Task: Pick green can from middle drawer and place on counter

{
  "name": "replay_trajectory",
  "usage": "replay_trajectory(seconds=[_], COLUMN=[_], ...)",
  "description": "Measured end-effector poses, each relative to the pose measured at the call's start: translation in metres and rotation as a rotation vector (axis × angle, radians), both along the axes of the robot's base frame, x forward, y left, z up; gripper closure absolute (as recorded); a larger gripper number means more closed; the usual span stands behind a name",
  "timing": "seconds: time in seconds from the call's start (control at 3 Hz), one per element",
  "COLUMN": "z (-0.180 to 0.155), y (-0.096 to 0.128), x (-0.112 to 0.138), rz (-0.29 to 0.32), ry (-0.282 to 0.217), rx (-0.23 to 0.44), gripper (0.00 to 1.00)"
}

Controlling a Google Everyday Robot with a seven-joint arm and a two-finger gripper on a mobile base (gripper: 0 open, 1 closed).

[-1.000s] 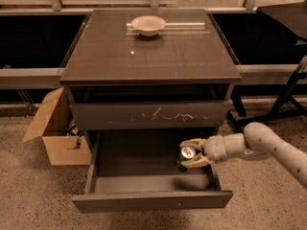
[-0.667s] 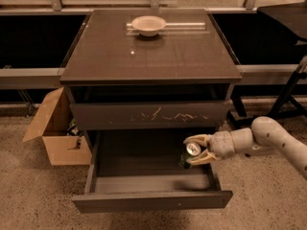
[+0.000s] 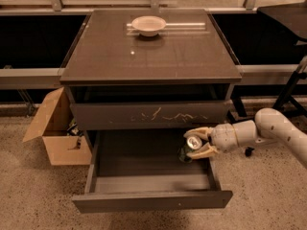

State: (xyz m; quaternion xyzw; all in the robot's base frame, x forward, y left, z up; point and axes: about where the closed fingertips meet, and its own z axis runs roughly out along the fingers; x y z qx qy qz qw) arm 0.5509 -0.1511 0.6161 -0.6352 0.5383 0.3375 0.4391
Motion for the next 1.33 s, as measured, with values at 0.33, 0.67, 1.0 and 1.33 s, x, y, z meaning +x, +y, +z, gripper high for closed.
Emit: replay_trajectory(seconds=[0.33,0.67,1.0,1.33], z=[0.073,0.123,0.165,0.170], y=[0.004,0.000,-0.010,-0.009], x=[0.000,-0.001,0.001,0.002], rz=[0.016,0.024,0.024,0.023], ry=[-0.072,-0.140,-0.208,-0.214], rx=[-0.033,-0.048,-0.041,-0.040], gripper=[1.00,1.00,1.00,1.00])
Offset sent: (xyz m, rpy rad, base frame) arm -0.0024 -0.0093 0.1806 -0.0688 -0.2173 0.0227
